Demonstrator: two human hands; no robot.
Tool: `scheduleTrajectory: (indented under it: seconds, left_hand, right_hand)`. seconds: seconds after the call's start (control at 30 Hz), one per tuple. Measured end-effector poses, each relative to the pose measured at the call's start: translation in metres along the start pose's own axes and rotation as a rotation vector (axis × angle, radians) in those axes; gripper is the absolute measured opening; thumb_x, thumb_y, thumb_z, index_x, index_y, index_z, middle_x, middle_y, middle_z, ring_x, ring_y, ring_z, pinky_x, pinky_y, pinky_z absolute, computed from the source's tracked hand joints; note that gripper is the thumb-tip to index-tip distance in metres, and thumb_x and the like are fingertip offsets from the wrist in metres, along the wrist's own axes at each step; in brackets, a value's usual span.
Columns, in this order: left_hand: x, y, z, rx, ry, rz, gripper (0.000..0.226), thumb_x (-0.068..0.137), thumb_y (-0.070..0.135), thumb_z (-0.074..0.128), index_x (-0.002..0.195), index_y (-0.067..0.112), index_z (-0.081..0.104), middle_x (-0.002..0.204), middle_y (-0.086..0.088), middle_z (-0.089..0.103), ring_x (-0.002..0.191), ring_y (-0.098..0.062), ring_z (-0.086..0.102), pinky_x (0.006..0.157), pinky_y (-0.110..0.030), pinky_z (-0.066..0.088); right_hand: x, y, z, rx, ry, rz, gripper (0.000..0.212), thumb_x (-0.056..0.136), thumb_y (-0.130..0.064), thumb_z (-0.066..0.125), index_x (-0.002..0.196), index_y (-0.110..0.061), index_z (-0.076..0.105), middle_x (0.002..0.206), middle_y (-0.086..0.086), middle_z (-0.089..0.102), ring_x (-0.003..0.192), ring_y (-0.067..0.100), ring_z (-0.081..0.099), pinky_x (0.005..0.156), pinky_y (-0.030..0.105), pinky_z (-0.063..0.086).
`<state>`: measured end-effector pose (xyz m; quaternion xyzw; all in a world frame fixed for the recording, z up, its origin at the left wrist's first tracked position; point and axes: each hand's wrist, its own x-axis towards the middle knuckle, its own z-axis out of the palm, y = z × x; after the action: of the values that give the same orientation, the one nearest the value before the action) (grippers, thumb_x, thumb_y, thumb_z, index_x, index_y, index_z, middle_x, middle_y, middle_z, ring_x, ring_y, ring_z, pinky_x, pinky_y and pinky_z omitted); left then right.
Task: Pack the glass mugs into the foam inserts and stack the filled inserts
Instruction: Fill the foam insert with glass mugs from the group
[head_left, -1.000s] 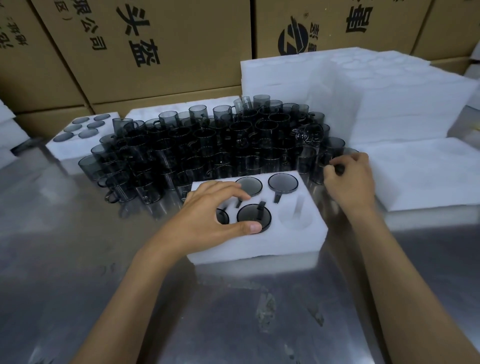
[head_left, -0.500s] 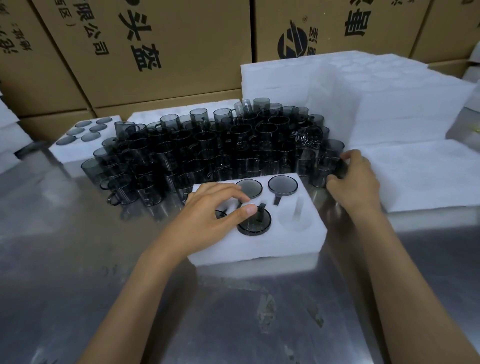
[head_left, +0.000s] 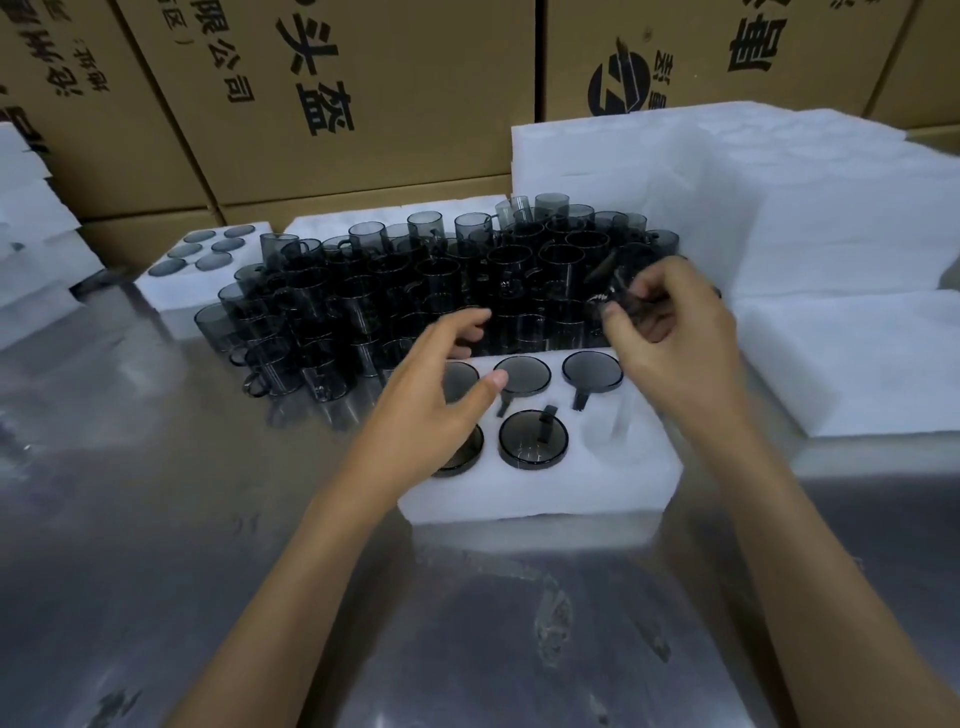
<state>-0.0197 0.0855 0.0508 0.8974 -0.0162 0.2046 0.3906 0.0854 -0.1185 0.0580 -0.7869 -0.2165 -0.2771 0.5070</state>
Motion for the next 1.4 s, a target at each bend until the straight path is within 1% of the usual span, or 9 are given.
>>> scheduleTrajectory:
  seconds: [0.17,0.33,0.43,0.67,0.8,0.93,1.1,1.2,1.4]
  left_hand:
    - [0.003,0.001,-0.005,-0.091,0.100,0.033,0.077,0.091,0.027,0.072,0.153,0.038,0.028,0.147,0.022,0.043,0.127,0.005,0.048,0.100,-0.019,0.044]
    - [0.002,-0.001,-0.010,-0.079,0.016,0.091,0.079,0.089,0.018,0.072,0.151,0.042,0.031,0.147,0.023,0.044,0.130,0.004,0.046,0.105,-0.025,0.045]
    - [0.002,-0.005,-0.009,-0.088,0.024,0.082,0.074,0.087,0.014,0.074,0.146,0.041,0.039,0.134,0.019,0.054,0.116,0.001,0.056,0.095,-0.018,0.048]
    - [0.005,-0.008,-0.005,-0.032,0.179,0.092,0.070,0.081,0.029,0.081,0.140,0.035,0.044,0.118,0.015,0.042,0.103,-0.004,0.053,0.089,-0.018,0.048]
    - [0.003,0.000,0.001,-0.085,0.311,0.115,0.058,0.078,0.034,0.082,0.121,0.041,0.044,0.110,0.013,0.042,0.083,-0.007,0.055,0.072,-0.014,0.047]
    - [-0.003,0.015,0.009,-0.105,0.372,0.068,0.058,0.072,0.051,0.081,0.110,0.050,0.037,0.102,0.015,0.051,0.070,-0.010,0.056,0.060,-0.015,0.045]
    - [-0.004,0.024,0.008,-0.242,0.211,0.036,0.074,0.074,0.045,0.081,0.133,0.034,0.037,0.121,0.020,0.057,0.083,-0.013,0.066,0.073,-0.031,0.057]
    - [-0.005,0.031,0.012,-0.343,0.016,0.029,0.077,0.085,0.022,0.078,0.147,0.038,0.035,0.130,0.010,0.052,0.094,-0.009,0.068,0.079,-0.020,0.055]
    - [-0.004,0.042,0.042,-0.178,-0.061,0.058,0.076,0.072,0.030,0.088,0.134,0.044,0.046,0.119,0.018,0.053,0.095,-0.005,0.061,0.084,-0.022,0.054]
  right_hand:
    - [-0.016,-0.027,0.014,-0.168,-0.267,-0.435,0.010,0.088,-0.018,0.062,0.089,-0.014,0.052,0.091,-0.004,0.053,0.078,0.020,0.052,0.071,0.037,0.045]
    - [-0.025,-0.035,0.024,-0.260,-0.317,-0.538,0.007,0.086,-0.009,0.062,0.093,-0.012,0.062,0.093,0.000,0.064,0.088,0.025,0.059,0.079,0.041,0.044]
    - [-0.028,-0.036,0.027,-0.252,-0.333,-0.550,0.012,0.085,-0.006,0.063,0.096,-0.010,0.065,0.096,0.002,0.067,0.092,0.027,0.062,0.081,0.043,0.045]
    - [-0.032,-0.044,0.028,0.227,-0.252,-0.261,0.041,0.087,0.002,0.057,0.124,-0.017,0.064,0.134,-0.010,0.061,0.117,0.008,0.061,0.095,0.027,0.050]
    - [-0.033,-0.047,0.027,0.172,-0.284,-0.111,0.050,0.085,-0.041,0.073,0.131,-0.035,0.054,0.129,-0.024,0.054,0.110,0.002,0.061,0.086,0.025,0.051]
    - [-0.031,-0.047,0.025,0.237,-0.381,-0.038,0.041,0.083,-0.043,0.077,0.120,-0.033,0.063,0.110,-0.018,0.068,0.109,0.002,0.063,0.092,0.028,0.050]
    - [-0.010,-0.032,0.001,0.415,-0.538,0.027,0.039,0.089,-0.024,0.075,0.126,-0.023,0.065,0.114,-0.011,0.071,0.109,0.008,0.066,0.088,0.021,0.053]
    - [-0.005,-0.015,-0.019,0.613,-0.577,0.125,0.037,0.094,-0.018,0.067,0.131,-0.018,0.063,0.124,0.000,0.070,0.120,0.016,0.063,0.100,0.028,0.049]
    - [-0.011,0.016,-0.036,0.824,-0.696,0.271,0.038,0.091,-0.015,0.056,0.128,-0.011,0.063,0.128,0.017,0.065,0.123,0.030,0.059,0.106,0.042,0.046]
